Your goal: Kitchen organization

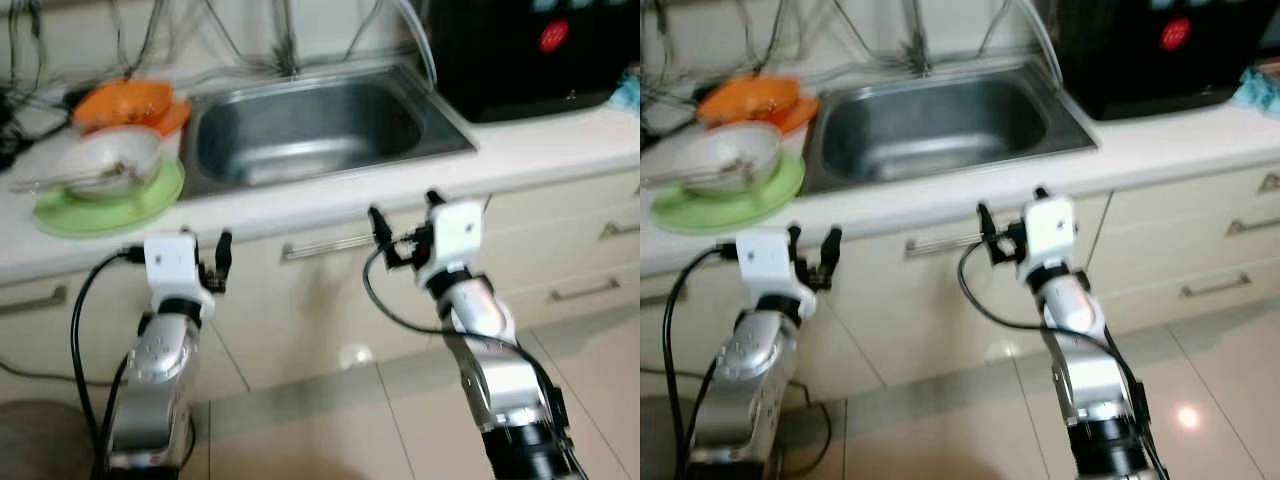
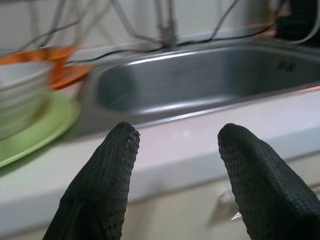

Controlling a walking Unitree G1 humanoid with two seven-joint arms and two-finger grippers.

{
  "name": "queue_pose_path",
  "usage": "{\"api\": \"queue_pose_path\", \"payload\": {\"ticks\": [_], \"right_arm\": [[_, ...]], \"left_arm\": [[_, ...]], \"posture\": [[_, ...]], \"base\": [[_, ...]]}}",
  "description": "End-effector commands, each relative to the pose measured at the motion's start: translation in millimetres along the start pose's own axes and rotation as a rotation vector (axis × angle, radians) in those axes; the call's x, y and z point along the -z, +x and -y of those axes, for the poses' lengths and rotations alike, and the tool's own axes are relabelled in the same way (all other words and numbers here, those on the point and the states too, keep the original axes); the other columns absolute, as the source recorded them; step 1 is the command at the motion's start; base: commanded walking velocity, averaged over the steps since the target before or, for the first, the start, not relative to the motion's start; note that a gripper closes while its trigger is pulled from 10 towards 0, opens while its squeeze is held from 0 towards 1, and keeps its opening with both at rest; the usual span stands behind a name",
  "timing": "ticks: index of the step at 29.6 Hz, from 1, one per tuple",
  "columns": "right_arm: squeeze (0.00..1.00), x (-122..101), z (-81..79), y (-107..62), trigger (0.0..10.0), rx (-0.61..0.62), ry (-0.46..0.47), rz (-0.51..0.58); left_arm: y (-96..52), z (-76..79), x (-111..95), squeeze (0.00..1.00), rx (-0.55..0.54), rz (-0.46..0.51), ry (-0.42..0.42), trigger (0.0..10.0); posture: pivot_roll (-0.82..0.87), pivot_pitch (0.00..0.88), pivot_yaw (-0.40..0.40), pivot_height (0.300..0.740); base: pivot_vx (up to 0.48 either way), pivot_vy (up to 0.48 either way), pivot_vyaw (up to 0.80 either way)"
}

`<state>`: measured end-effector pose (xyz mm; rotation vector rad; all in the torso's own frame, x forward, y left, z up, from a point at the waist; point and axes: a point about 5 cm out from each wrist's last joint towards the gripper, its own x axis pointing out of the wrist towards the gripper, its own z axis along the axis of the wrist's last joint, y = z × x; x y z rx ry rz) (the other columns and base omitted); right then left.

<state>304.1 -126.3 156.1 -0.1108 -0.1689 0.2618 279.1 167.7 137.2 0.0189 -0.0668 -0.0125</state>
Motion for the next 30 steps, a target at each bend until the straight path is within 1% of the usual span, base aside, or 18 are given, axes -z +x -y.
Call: {"api": "queue_pose_path", "payload": {"ticks": [1, 3, 7, 14, 16, 19, 25, 30], "right_arm": [[0.0, -1.3, 0.7, -0.8, 10.0, 0.004, 0.0, 0.009], [0.0, -0.6, 0.3, -1.5, 10.0, 0.003, 0.0, 0.007], [0.0, -0.5, -0.2, -1.7, 10.0, -0.001, -0.002, 0.007], [0.0, -1.4, -1.6, -2.3, 10.0, -0.01, -0.005, 0.014], [0.0, -2.0, -2.4, -2.3, 10.0, -0.015, -0.002, 0.018], [0.0, -2.4, -3.3, -2.3, 10.0, -0.019, -0.001, 0.02], [0.0, -3.5, -6.1, -3.3, 10.0, -0.035, -0.011, 0.033], [0.0, -1.9, -5.9, -3.9, 10.0, -0.028, -0.01, 0.026]], "left_arm": [[-0.8, 2.7, 1.7, 0.0, 0.011, -0.01, 0.003, 10.0], [-1.0, 3.5, 2.5, 0.0, 0.013, -0.013, 0.002, 10.0], [-1.1, 5.3, 1.6, 0.0, 0.021, -0.003, 0.003, 10.0], [-0.8, 2.4, -4.1, 0.0, -0.011, 0.036, 0.019, 10.0], [-0.5, 1.1, -4.5, 0.0, -0.028, 0.036, 0.028, 10.0], [0.0, 1.6, -4.6, 0.0, -0.025, 0.034, 0.04, 10.0], [0.0, 2.2, -3.6, 0.0, -0.023, 0.029, 0.039, 10.0], [0.0, 2.2, -1.2, 0.0, -0.022, 0.013, 0.036, 10.0]], "posture": [[-0.07, 0.0, 0.094, 0.74], [-0.07, 0.0, 0.094, 0.74], [-0.07, 0.0, 0.093, 0.74], [-0.07, 0.0, 0.092, 0.74], [-0.07, 0.0, 0.093, 0.74], [-0.06, 0.0, 0.093, 0.74], [-0.06, 0.0, 0.095, 0.74], [-0.06, 0.0, 0.098, 0.74]], "base": [[0.48, 0.0, 0.0], [0.48, 0.0, 0.0], [0.0, 0.0, 0.0], [0.0, 0.0, 0.0], [0.0, 0.0, 0.0], [0.0, 0.0, 0.0], [0.0, 0.0, 0.0], [0.0, 0.0, 0.68]]}}
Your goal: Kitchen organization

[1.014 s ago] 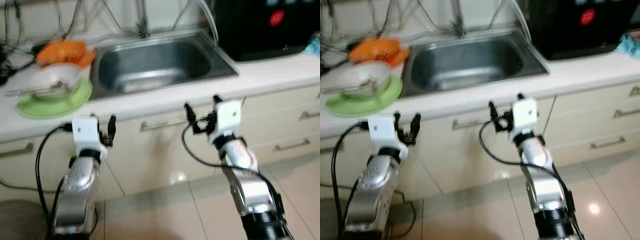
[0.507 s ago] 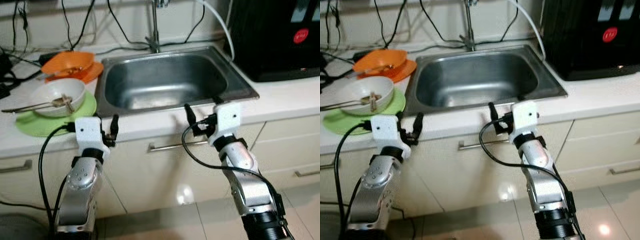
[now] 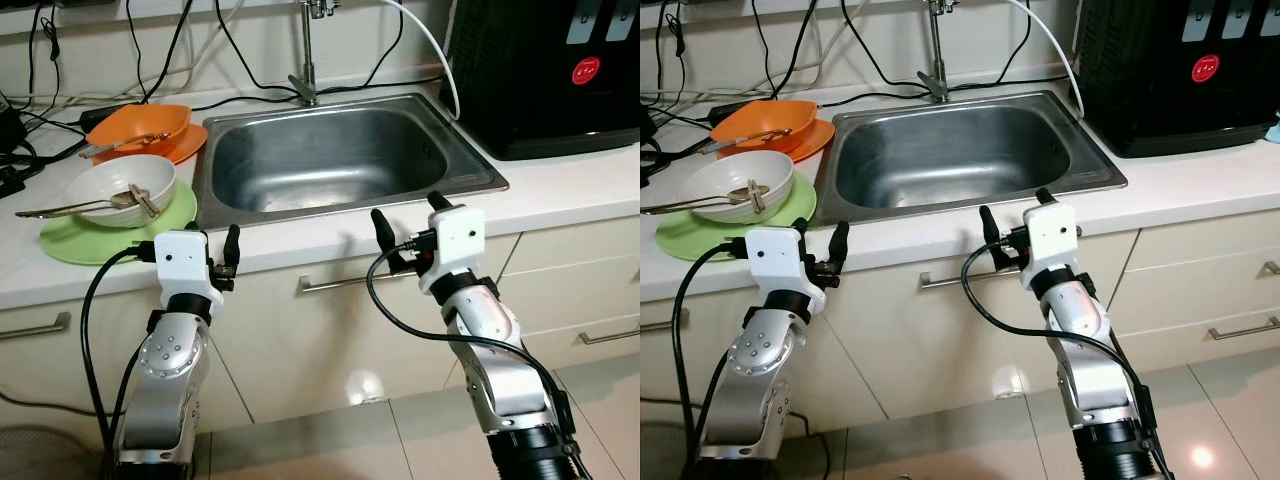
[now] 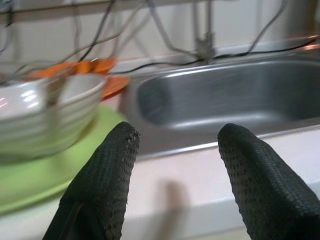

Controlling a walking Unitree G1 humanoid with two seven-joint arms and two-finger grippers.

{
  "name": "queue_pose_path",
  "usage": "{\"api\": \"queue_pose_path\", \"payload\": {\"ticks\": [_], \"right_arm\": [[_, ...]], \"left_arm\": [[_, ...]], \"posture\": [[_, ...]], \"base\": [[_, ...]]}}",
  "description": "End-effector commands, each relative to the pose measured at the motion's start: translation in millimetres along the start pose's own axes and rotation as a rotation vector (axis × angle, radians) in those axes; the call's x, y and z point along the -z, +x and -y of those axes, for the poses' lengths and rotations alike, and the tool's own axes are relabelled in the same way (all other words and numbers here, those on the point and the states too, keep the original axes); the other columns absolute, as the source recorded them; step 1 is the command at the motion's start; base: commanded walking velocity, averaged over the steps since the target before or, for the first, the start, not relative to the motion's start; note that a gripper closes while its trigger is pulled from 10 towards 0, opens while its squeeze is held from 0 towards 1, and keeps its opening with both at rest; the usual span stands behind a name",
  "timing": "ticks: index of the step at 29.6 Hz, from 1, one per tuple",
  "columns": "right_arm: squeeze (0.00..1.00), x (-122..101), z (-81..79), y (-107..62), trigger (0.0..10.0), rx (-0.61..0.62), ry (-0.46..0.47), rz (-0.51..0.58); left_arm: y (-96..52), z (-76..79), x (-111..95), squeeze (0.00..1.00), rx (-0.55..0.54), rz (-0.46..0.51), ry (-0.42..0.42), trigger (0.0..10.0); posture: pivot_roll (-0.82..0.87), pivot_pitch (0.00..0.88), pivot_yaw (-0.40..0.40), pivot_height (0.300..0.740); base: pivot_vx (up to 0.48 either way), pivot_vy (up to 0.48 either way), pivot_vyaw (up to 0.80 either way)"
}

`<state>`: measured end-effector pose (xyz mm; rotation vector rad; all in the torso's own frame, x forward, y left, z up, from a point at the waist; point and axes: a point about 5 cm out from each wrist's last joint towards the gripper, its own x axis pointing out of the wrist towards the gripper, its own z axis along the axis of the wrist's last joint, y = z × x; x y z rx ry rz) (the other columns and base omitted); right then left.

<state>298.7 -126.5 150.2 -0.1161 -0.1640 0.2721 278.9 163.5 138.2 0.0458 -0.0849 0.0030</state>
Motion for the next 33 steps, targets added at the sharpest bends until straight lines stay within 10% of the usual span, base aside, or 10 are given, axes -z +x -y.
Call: {"api": "queue_pose_path", "payload": {"ticks": [1, 33], "right_arm": [[0.0, -6.6, -3.8, 2.0, 10.0, -0.016, -0.005, 0.031], [0.0, -3.9, -7.4, 0.7, 10.0, -0.025, -0.003, 0.023]], "left_arm": [[-0.1, -2.0, 0.1, 0.0, -0.008, -0.006, 0.007, 10.0], [-2.4, -5.2, 2.6, 0.0, -0.022, -0.015, -0.019, 10.0]], "posture": [[-0.06, 0.0, 0.098, 0.74], [-0.06, 0.0, 0.104, 0.74]], "base": [[0.0, 0.0, 0.54], [0.0, -0.206, 0.03]]}}
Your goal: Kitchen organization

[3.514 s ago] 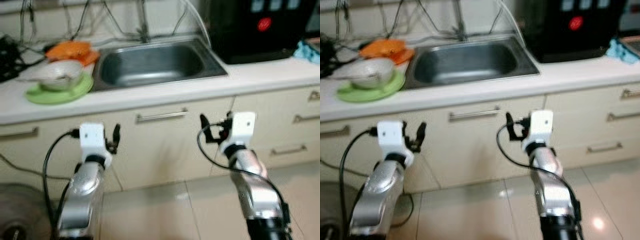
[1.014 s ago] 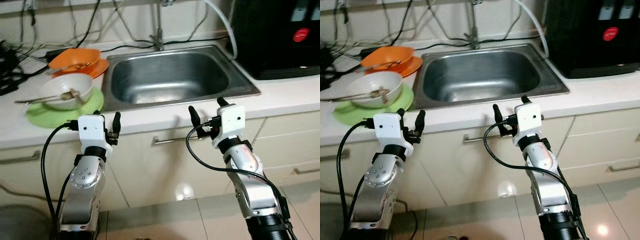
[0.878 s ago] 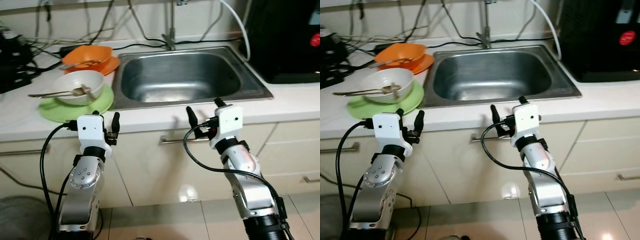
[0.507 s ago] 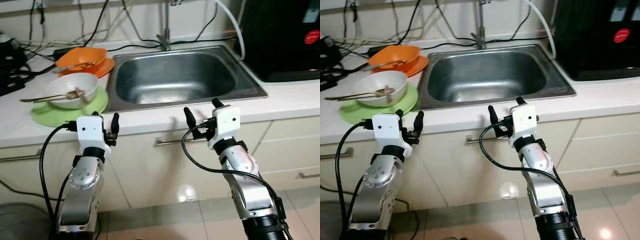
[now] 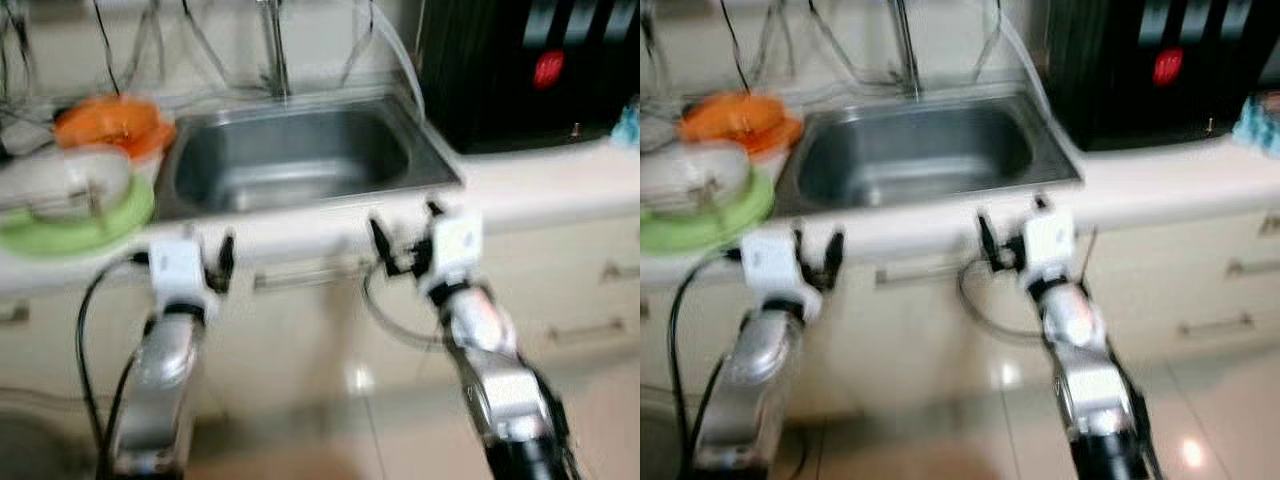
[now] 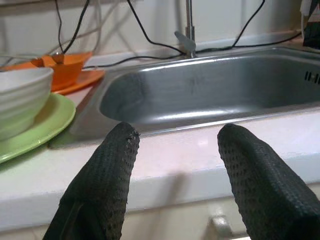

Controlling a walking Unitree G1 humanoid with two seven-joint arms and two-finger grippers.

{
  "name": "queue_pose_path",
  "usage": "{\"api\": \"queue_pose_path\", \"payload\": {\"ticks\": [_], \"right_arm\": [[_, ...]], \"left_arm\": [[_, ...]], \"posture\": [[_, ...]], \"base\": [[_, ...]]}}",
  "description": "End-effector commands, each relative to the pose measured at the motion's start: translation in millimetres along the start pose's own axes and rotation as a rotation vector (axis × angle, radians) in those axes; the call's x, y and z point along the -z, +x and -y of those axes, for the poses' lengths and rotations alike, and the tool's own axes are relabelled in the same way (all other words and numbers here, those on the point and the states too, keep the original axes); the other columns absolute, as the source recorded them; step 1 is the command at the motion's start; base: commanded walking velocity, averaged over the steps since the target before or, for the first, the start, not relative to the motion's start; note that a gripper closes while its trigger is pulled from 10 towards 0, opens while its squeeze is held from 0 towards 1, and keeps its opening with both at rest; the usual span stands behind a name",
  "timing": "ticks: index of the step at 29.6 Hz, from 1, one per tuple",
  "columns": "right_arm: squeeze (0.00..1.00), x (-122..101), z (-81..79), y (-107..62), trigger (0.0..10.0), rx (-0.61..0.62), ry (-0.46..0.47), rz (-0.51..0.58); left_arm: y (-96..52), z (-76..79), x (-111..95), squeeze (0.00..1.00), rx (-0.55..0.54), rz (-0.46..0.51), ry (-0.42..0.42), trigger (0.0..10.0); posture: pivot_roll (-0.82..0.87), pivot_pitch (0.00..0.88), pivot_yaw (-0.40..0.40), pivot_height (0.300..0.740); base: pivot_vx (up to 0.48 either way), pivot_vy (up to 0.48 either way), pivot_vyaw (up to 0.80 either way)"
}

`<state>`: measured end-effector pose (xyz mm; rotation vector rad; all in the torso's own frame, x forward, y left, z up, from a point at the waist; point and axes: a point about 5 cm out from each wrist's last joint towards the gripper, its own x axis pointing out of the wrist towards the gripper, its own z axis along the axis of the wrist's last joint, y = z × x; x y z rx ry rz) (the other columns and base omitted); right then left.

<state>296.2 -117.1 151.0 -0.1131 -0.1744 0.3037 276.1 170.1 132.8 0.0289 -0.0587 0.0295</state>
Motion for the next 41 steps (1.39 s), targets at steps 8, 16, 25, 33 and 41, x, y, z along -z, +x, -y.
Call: {"api": "queue_pose_path", "payload": {"ticks": [8, 16, 25, 33, 41], "right_arm": [[0.0, -3.5, 1.6, 1.4, 10.0, -0.001, -0.013, 0.023], [0.0, -3.8, 1.7, 2.6, 10.0, 0.001, -0.01, 0.029], [0.0, -5.5, 2.1, 3.4, 10.0, 0.005, -0.012, 0.037], [0.0, -6.0, 1.9, 3.2, 10.0, 0.002, -0.015, 0.042], [0.0, -5.4, 1.7, 2.8, 10.0, 0.003, -0.011, 0.041]], "left_arm": [[2.7, -1.2, -5.3, 0.0, -0.01, 0.027, -0.01, 10.0], [4.7, -1.3, -17.3, 0.0, 0.01, 0.076, -0.003, 10.0], [7.5, 3.8, -28.8, 0.0, 0.037, 0.122, -0.006, 10.0], [7.0, 4.7, -27.4, 0.0, 0.034, 0.114, -0.014, 10.0], [6.8, 5.3, -26.2, 0.0, 0.031, 0.11, -0.019, 10.0]], "posture": [[-0.06, 0.0, 0.102, 0.74], [-0.05, 0.0, 0.101, 0.74], [-0.06, 0.0, 0.102, 0.74], [-0.06, 0.0, 0.102, 0.74], [-0.06, 0.0, 0.103, 0.74]], "base": [[0.0, 0.0, 0.34], [0.0, 0.0, 0.22], [0.086, 0.0, 0.0], [0.135, 0.0, 0.33], [0.0, 0.0, 0.52]]}}
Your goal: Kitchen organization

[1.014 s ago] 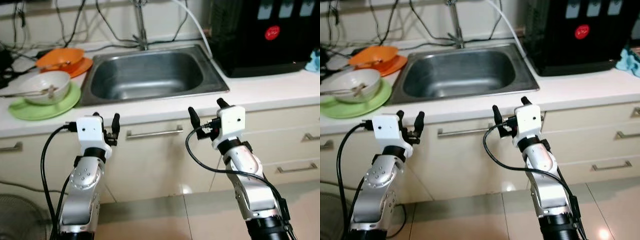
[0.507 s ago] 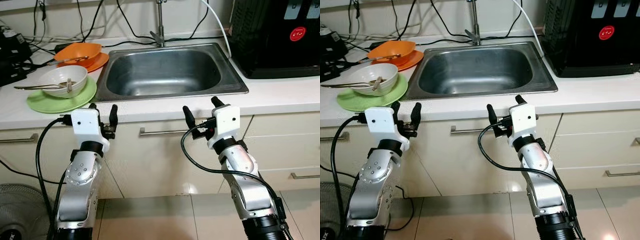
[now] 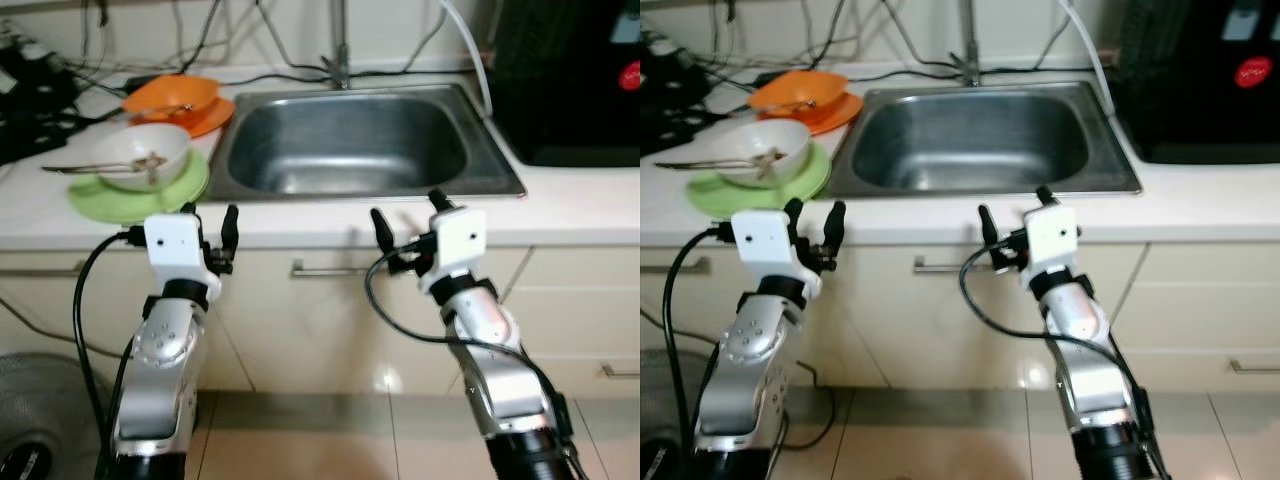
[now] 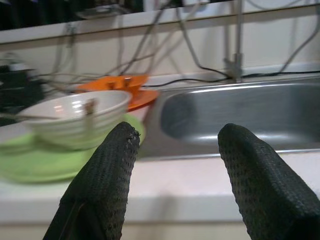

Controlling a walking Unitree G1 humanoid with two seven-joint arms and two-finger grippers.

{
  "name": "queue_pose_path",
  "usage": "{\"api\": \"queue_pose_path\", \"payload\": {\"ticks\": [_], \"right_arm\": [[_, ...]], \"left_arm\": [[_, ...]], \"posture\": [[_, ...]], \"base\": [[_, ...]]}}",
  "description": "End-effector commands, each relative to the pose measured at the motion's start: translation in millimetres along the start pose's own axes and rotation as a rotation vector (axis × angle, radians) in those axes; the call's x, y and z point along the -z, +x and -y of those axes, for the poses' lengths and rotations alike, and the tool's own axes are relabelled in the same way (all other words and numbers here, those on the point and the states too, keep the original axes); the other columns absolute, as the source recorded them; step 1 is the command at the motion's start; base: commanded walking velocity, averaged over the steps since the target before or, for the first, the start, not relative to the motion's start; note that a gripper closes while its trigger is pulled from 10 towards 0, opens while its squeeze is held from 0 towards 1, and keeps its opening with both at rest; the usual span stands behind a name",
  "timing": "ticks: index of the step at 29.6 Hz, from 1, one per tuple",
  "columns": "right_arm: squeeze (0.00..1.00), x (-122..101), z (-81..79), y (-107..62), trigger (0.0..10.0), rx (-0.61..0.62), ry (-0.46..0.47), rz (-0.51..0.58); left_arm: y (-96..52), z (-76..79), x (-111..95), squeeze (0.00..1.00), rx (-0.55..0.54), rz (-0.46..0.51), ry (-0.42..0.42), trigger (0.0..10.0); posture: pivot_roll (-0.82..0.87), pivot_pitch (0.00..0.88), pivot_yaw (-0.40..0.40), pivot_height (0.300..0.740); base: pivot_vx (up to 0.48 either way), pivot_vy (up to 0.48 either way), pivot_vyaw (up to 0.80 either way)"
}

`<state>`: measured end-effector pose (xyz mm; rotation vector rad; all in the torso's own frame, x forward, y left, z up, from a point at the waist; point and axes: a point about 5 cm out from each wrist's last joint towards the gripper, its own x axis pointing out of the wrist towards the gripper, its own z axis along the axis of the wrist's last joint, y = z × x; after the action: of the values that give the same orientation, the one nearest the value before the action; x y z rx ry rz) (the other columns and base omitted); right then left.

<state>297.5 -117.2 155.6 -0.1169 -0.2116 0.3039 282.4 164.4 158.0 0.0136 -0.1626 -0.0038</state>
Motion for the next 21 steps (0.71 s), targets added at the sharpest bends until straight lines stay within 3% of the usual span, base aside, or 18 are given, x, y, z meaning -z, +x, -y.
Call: {"api": "queue_pose_path", "payload": {"ticks": [1, 21], "right_arm": [[0.0, -0.9, 0.7, 0.8, 10.0, 0.002, -0.001, 0.005], [0.0, -0.7, -0.4, 0.0, 10.0, 0.003, 0.008, 0.005]], "left_arm": [[-0.6, 0.4, -1.4, 0.0, 0.001, 0.005, -0.001, 10.0], [0.3, -3.4, -9.4, 0.0, -0.016, 0.032, 0.023, 10.0]], "posture": [[-0.06, 0.0, 0.103, 0.74], [-0.06, 0.0, 0.106, 0.74]], "base": [[0.0, 0.0, 0.0], [0.026, 0.0, 0.0]]}}
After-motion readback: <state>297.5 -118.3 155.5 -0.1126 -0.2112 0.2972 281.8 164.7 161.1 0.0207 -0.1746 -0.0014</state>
